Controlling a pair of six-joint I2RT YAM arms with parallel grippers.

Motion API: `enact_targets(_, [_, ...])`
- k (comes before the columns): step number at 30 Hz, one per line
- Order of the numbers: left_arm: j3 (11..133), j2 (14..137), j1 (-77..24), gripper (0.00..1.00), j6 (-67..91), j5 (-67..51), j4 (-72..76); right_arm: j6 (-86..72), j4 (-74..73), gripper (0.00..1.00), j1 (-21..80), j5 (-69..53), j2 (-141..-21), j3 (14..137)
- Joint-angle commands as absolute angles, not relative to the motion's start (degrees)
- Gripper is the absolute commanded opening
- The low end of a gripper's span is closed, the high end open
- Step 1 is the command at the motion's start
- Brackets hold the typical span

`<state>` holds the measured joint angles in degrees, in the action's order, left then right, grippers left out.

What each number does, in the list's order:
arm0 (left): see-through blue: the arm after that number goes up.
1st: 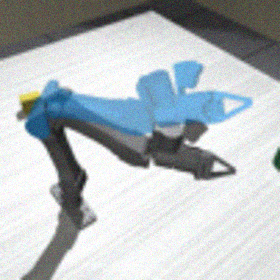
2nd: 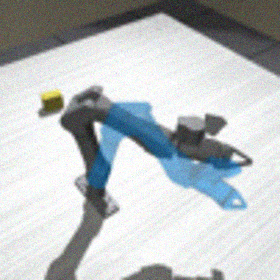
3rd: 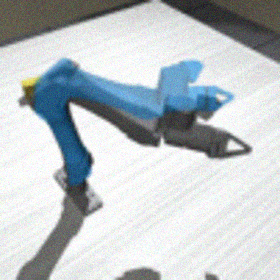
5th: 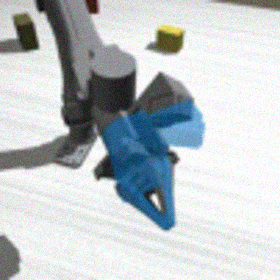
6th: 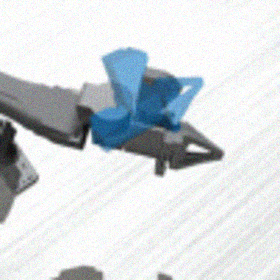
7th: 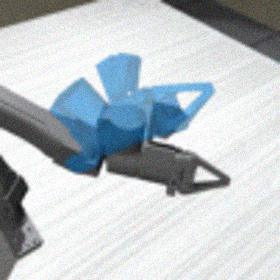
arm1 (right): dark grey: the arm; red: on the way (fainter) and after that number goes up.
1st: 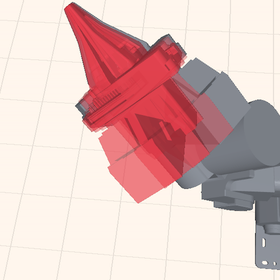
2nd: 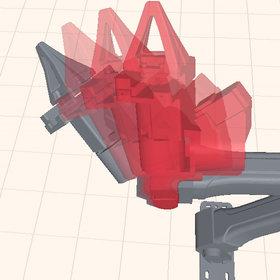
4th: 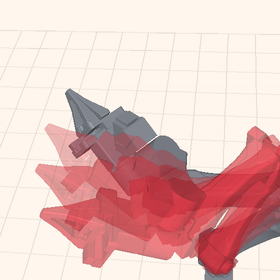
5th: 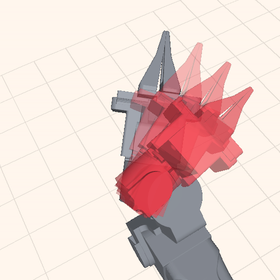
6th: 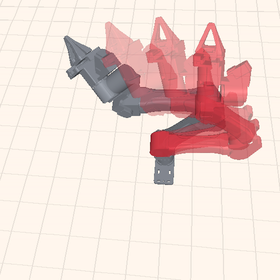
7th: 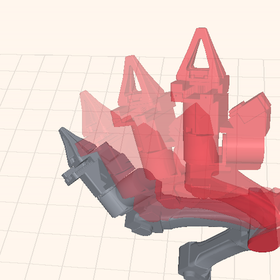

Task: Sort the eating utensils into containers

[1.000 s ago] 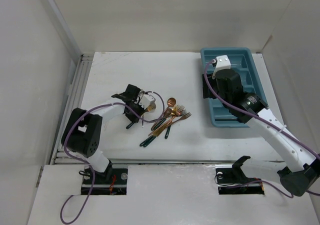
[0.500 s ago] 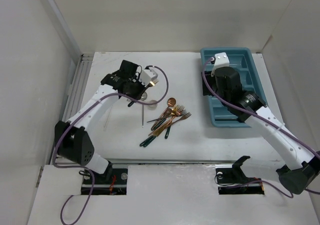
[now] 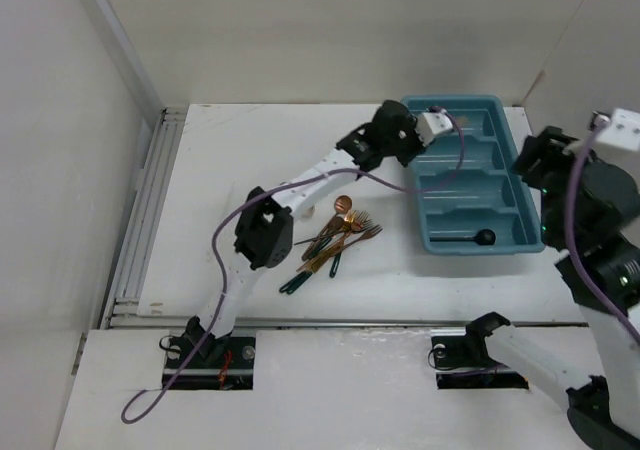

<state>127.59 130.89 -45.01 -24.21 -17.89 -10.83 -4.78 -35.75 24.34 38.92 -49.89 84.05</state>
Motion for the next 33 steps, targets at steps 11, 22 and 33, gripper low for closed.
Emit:
enact_targets(11, [131.65, 144.04, -54.05, 0.00, -18.28, -19.07, 23.10, -0.63, -47.63, 0.61, 24.17, 50.10, -41.84, 79.72])
enact_targets(22, [119.38, 138.62, -54.67, 0.73, -19.51, -15.56, 21.09, 2.72, -49.57, 0.77, 24.17, 53.35, -41.84, 82.97])
enact_targets(33, [105.94, 110.10, -46.94, 0.86, -9.83, -4.21, -2.60, 5.01, -33.59, 0.87, 24.17, 36.49, -51.23, 77.27])
